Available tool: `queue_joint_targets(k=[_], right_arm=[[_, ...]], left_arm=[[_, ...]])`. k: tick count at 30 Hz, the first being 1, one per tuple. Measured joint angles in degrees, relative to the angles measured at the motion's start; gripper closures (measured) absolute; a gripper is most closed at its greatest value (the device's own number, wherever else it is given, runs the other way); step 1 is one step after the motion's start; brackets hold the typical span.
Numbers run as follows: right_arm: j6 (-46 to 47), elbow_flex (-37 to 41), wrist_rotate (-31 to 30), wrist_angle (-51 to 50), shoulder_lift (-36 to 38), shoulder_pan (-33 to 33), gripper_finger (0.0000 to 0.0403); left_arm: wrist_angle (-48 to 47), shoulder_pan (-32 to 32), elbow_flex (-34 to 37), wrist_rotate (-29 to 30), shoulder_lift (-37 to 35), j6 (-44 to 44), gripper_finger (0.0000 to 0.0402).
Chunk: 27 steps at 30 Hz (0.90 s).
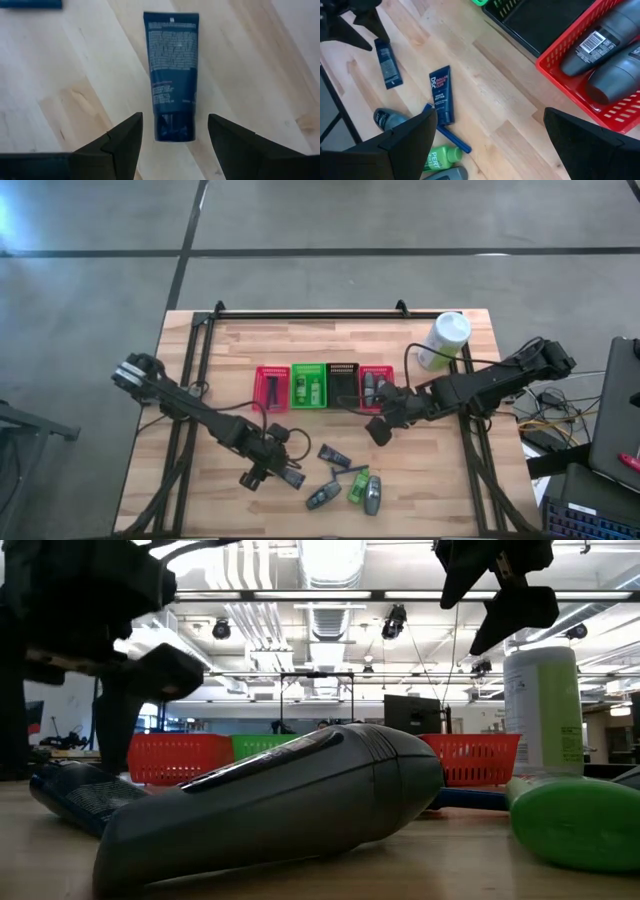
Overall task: Pick & Place Travel size toiletries
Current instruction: Put the bottom blue shaving cream into the black bin
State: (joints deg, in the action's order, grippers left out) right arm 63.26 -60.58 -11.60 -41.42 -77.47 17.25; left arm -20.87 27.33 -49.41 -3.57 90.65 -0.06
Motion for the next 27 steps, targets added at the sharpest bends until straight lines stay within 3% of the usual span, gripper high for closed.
queue_joint_targets(k=[14,27], right_arm=[[0.4,0.0,-0.3,0.0,0.0,0.0,0.0039],[1.2,0.0,-0.4,0.0,0.0,0.0,0.0039]], left_arm=[[7.4,0.0,4.6,0.0,0.0,-0.4,0.0178],[9.0,0.0,5.5,0.2,0.0,-0.2,0.0266]])
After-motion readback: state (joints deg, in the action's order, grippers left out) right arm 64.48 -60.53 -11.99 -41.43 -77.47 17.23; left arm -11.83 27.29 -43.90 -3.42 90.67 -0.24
